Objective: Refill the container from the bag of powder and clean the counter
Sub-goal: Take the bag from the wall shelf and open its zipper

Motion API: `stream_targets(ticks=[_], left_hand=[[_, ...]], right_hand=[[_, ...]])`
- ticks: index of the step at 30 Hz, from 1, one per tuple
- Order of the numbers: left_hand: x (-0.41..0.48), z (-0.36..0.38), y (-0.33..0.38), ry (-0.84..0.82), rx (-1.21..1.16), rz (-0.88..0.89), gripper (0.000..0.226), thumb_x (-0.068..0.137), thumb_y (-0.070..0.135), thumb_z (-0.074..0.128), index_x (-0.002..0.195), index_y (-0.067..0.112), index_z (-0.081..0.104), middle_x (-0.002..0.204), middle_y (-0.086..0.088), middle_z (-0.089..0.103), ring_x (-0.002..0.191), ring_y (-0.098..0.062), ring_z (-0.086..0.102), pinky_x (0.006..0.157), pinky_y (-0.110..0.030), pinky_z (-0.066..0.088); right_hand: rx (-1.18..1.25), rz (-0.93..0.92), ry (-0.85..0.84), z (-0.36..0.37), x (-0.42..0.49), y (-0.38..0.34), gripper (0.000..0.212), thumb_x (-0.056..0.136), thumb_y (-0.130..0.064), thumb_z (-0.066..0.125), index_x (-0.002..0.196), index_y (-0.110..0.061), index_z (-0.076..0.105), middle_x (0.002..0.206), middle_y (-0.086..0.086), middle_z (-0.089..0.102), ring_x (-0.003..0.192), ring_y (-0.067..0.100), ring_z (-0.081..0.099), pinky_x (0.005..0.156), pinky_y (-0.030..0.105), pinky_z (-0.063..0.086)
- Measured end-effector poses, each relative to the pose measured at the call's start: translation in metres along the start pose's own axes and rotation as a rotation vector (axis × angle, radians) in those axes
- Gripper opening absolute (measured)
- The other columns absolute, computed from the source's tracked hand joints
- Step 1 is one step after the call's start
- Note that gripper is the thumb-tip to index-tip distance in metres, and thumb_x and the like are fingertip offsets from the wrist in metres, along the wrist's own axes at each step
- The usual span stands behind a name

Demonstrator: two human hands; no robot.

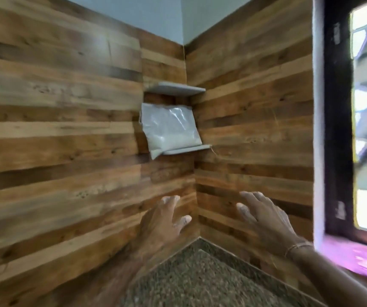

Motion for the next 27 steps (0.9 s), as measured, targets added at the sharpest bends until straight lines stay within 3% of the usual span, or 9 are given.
stream_targets(ticks=[8,14,17,22,27], left_hand=[[0.148,-0.081,-0.041,0.192,0.073,0.019,0.071,0.093,0.064,0.058,0.150,0.026,0.043,0.151,-0.001,0.051,0.137,-0.022,0.049,0.106,-0.041,0.046],[0.273,-0.129,-0.091,0.305,0.181,0.010,0.079,0.092,0.067,0.058,0.155,0.023,0.037,0.159,-0.008,0.042,0.143,-0.030,0.042,0.110,-0.046,0.040],[0.331,-0.145,-0.116,0.398,0.226,0.016,0.081,0.092,0.068,0.056,0.155,0.022,0.034,0.159,-0.011,0.040,0.143,-0.032,0.039,0.111,-0.048,0.037],[0.444,-0.142,-0.175,0.390,0.156,0.063,0.086,0.090,0.065,0.063,0.156,0.019,0.032,0.156,-0.012,0.043,0.137,-0.032,0.048,0.101,-0.046,0.045],[0.504,-0.138,-0.225,0.480,0.130,0.071,0.073,0.081,0.070,0.070,0.135,0.022,0.060,0.130,-0.004,0.068,0.114,-0.027,0.065,0.083,-0.036,0.044]], right_hand=[[-0.034,-0.129,0.059,-0.007,0.174,-0.065,0.047,0.105,-0.052,0.037,0.142,-0.027,0.049,0.138,0.001,0.056,0.122,0.023,0.057,0.094,0.046,0.053],[-0.022,-0.104,0.065,0.006,0.310,-0.102,0.052,0.105,-0.052,0.039,0.143,-0.019,0.048,0.137,0.008,0.055,0.121,0.028,0.057,0.102,0.049,0.048],[-0.026,-0.122,0.083,0.014,0.378,-0.126,0.052,0.104,-0.050,0.044,0.145,-0.017,0.046,0.135,0.010,0.057,0.119,0.027,0.058,0.102,0.047,0.048],[-0.189,-0.074,0.118,0.048,0.498,-0.155,0.064,0.096,-0.049,0.060,0.151,-0.023,0.040,0.143,0.009,0.052,0.129,0.030,0.053,0.104,0.044,0.044],[-0.307,-0.178,0.080,0.088,0.583,-0.194,0.070,0.096,-0.033,0.067,0.157,-0.024,0.033,0.153,0.007,0.045,0.138,0.031,0.045,0.112,0.041,0.037]])
Point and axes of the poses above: each hand's wrist, its own x-axis towards the middle knuckle, its own z-axis out of the palm, y = z × x, the point moved 5 cm from there along x, towards the middle knuckle
